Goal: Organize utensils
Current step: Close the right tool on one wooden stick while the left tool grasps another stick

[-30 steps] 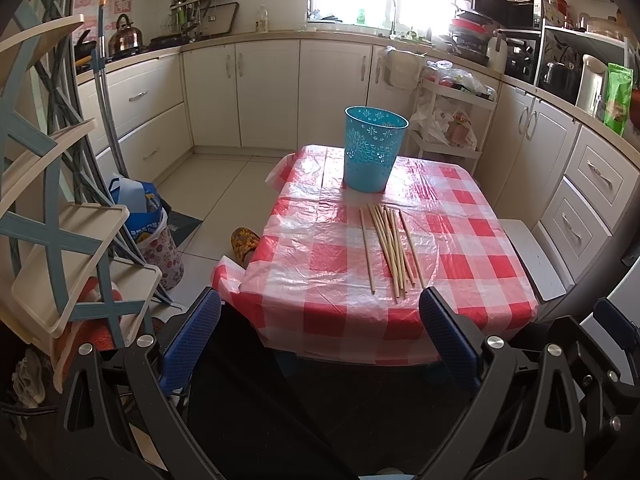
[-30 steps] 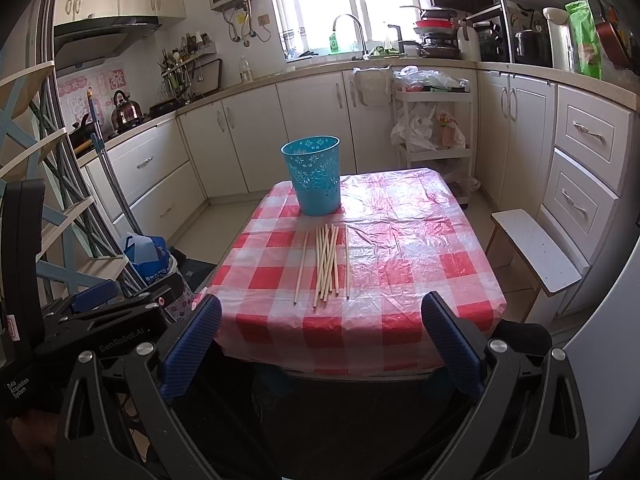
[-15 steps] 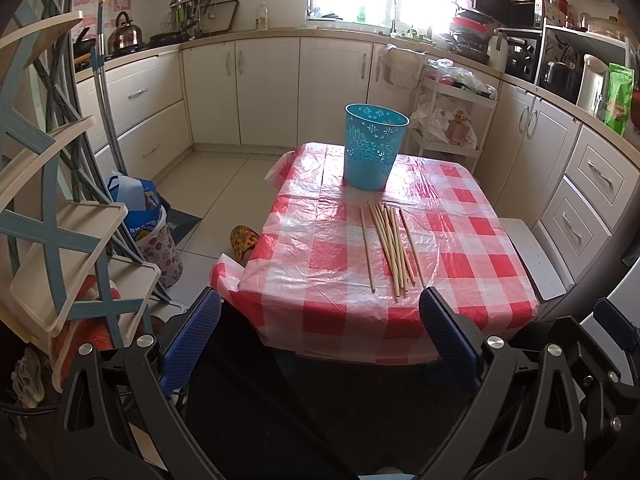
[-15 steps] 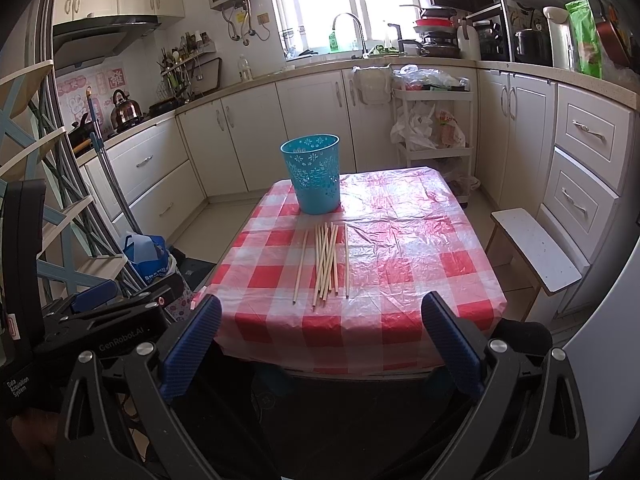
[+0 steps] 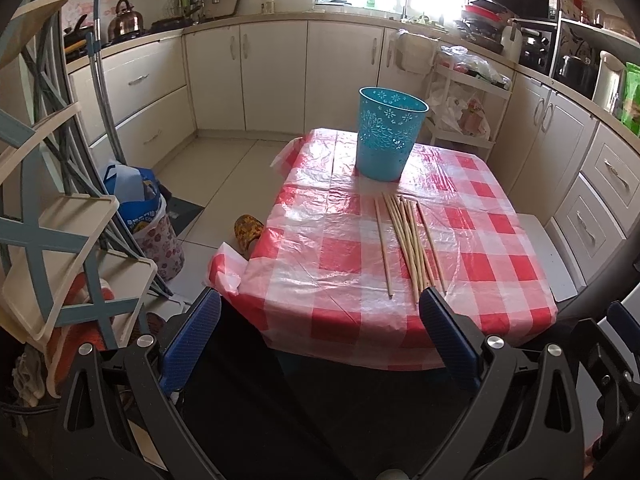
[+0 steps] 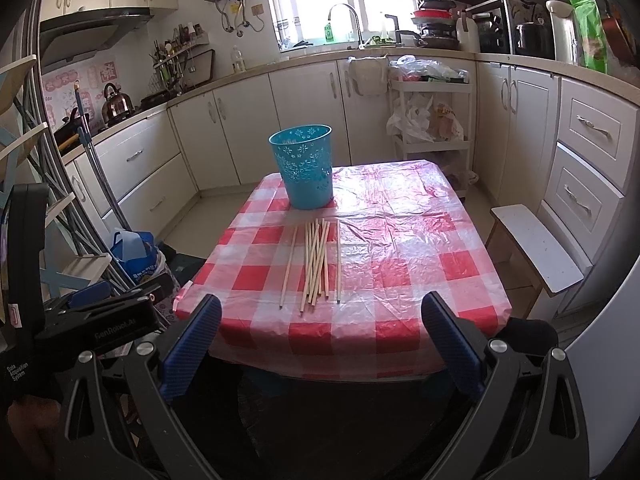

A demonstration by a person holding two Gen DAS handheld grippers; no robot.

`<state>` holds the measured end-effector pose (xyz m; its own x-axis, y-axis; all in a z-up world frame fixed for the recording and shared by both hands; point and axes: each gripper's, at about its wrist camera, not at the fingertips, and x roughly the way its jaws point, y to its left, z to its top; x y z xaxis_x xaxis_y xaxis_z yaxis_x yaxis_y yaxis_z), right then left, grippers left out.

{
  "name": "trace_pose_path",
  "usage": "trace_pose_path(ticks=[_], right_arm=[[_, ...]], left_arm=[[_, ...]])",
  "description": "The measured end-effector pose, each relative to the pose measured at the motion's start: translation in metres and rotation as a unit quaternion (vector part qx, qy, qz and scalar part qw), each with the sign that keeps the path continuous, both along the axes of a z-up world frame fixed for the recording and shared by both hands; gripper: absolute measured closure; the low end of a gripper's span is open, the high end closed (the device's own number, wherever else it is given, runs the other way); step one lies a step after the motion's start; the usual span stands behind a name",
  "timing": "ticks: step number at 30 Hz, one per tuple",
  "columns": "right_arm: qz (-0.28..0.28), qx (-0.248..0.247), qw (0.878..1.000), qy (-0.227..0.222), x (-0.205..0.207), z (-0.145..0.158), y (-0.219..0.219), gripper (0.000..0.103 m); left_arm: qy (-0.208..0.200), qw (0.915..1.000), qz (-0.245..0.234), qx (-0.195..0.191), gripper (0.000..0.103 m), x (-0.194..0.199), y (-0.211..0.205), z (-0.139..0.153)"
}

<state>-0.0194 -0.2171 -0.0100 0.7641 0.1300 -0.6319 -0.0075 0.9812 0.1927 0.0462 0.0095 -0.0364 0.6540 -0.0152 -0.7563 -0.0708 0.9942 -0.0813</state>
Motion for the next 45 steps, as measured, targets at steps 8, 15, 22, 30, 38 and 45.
trace_pose_path(ticks=[8,15,22,30,38,45], right_arm=[[-0.006,-0.021,0.999,0.025,0.058,-0.036,-0.011,0.007],[0.02,-0.015,0.998,0.063,0.125,-0.075,-0.02,0.039],[0.061,-0.014,0.993,0.104,0.208,-0.118,-0.007,0.067],[0.095,-0.04,0.984,0.144,0.262,-0.153,0.012,0.085],[0.092,-0.056,0.982,0.154,0.272,-0.168,0.008,0.085],[0.099,-0.08,0.981,0.143,0.27,-0.17,0.005,0.097]], left_arm=[[0.003,1.0,-0.007,0.004,0.008,0.053,-0.003,-0.029],[0.012,0.9992,-0.03,0.025,0.008,0.108,-0.02,-0.061],[0.032,0.9984,-0.04,0.024,0.009,0.174,-0.043,-0.093],[0.058,0.9968,-0.052,0.014,0.027,0.223,-0.063,-0.12],[0.071,0.9955,-0.06,0.019,0.029,0.246,-0.076,-0.136],[0.05,0.9948,-0.076,0.046,0.06,0.248,-0.085,-0.141]])
